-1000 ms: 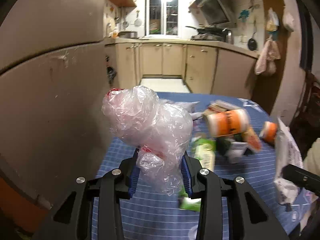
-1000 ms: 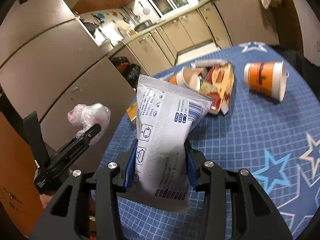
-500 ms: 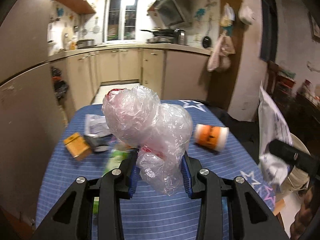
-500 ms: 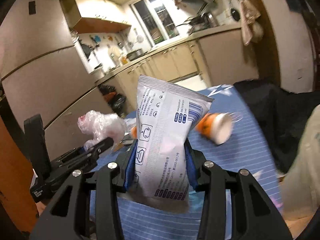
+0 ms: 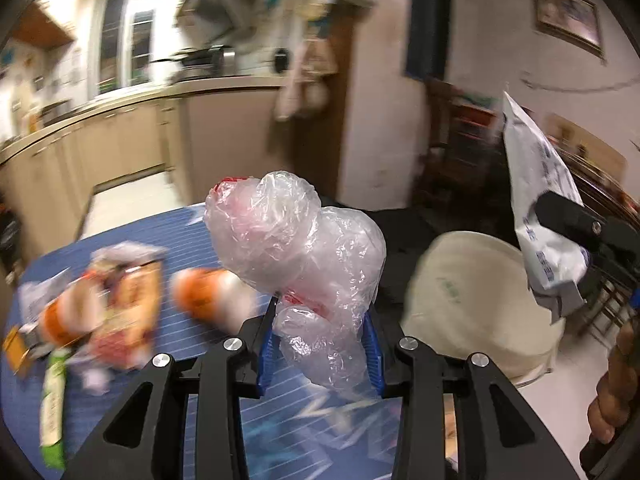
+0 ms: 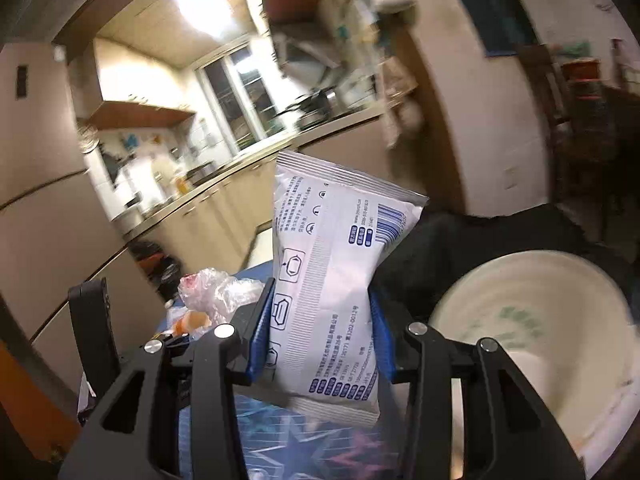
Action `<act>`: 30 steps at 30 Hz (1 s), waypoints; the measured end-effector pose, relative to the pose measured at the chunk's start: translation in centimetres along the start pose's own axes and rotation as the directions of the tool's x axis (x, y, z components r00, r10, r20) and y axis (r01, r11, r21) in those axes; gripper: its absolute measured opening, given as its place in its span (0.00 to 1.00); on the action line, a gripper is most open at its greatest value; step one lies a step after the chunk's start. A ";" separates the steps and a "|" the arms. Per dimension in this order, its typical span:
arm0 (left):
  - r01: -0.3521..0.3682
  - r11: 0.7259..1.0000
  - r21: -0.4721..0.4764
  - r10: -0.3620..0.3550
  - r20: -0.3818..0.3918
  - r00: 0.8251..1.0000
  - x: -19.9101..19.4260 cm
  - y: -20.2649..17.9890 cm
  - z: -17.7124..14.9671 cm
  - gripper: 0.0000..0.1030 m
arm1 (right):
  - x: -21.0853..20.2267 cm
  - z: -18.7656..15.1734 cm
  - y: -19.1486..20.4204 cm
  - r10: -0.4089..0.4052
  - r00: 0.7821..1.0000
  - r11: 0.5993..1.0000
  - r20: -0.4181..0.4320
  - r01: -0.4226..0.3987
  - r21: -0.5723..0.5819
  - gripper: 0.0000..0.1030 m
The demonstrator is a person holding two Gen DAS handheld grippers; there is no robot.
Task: Collect trash
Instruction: 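Carry the plastic bag and white packet with both tools over the white bucket, then open both tools to drop the bag and packet into the bucket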
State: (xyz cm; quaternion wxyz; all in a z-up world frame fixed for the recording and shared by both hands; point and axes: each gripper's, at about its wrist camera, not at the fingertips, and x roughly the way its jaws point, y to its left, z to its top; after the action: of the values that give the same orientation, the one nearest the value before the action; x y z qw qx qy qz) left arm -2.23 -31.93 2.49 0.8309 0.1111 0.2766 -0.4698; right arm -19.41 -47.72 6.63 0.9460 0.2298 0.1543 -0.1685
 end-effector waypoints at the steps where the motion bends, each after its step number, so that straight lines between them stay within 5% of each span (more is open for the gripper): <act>1: 0.021 1.000 0.013 -0.021 -0.002 1.000 0.5 -1.1 0.1 0.37 | -0.2 0.3 -1.2 -0.022 1.000 1.000 0.006 0.022 0.008 0.40; 10: 0.253 0.958 0.137 -0.243 -0.089 0.966 7.2 -11.4 1.9 0.37 | -2.0 0.7 -8.8 -0.257 0.966 0.966 -0.010 0.257 -0.042 0.40; 16: 0.307 0.938 0.162 -0.284 -0.146 0.948 10.9 -14.7 2.1 0.37 | -1.2 -0.2 -12.9 -0.338 0.939 0.940 -0.066 0.334 -0.069 0.40; 23: 0.318 0.933 0.171 -0.291 -0.164 0.943 12.2 -16.2 2.2 0.39 | 0.3 -0.4 -13.9 -0.348 0.932 0.936 -0.103 0.341 -0.084 0.40; 26: 0.303 0.939 0.161 -0.278 -0.163 0.947 12.7 -16.2 2.6 0.51 | 0.1 -0.2 -14.4 -0.344 0.933 0.938 -0.109 0.336 -0.083 0.46; 28: 0.290 0.944 0.157 -0.267 -0.155 0.951 12.7 -16.3 2.9 0.70 | 0.0 0.2 -14.3 -0.340 0.936 0.939 -0.093 0.333 -0.088 0.63; 30: 0.288 0.944 0.161 -0.267 -0.140 0.954 12.6 -16.3 3.2 0.70 | -0.4 0.7 -14.1 -0.341 0.937 0.938 -0.073 0.334 -0.098 0.68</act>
State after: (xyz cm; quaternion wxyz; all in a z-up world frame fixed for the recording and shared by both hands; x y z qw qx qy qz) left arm -9.73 -51.09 -0.77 0.7256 0.1725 0.2940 -0.5978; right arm -25.13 -59.72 1.99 0.9041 0.1673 0.2401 -0.3113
